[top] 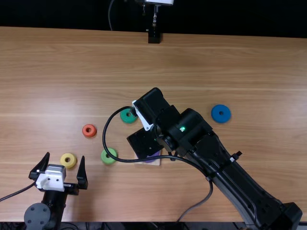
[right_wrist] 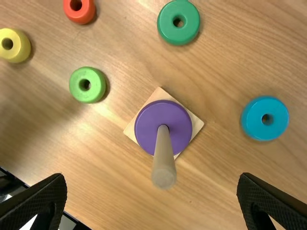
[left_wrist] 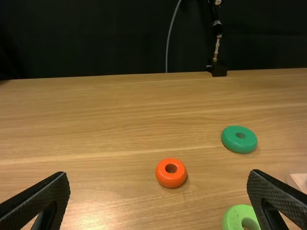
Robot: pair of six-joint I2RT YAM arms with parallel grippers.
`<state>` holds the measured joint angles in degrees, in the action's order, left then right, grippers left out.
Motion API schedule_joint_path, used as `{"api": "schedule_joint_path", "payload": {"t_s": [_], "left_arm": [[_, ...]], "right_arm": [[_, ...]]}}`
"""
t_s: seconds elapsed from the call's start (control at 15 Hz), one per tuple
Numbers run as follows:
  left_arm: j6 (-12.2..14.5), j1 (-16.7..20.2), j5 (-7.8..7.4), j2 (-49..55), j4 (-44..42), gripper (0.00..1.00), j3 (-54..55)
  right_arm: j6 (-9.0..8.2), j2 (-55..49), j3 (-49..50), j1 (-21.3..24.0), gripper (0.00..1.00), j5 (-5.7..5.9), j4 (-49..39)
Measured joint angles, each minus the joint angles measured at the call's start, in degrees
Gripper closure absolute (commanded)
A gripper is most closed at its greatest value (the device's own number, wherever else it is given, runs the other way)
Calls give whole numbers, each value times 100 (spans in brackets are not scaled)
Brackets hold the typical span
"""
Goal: Build the Hanoi tower: stack the rings onto the peg from bottom to top in this color order: purple, dark blue, light blue, dark green, light green, yellow, orange.
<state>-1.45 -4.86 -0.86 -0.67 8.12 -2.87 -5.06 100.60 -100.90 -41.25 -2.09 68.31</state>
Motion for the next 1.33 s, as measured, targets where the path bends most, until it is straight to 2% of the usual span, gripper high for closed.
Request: {"api": "schedule_joint_path", "payload": {"t_s": [0.27, 0.4, 0.8, 1.13, 1.33], "left_arm": [[-4, 0, 0, 0, 2, 0, 2], [0, 0, 2, 0, 0, 0, 0], [0, -2, 0, 0, -2, 0, 2], [-2, -2, 0, -2, 0, 0, 2], [-7, 0, 2, -2, 2, 0, 2]], "right_arm": [[-4, 50, -39, 7, 0, 0, -203], [-2, 247, -111, 179, 0, -24, -748], [15, 295, -66, 1827, 0, -4, -1836], [46, 295, 885, 3104, 0, -4, -2907], [50, 459, 1078, 3591, 0, 4, -3091]]}}
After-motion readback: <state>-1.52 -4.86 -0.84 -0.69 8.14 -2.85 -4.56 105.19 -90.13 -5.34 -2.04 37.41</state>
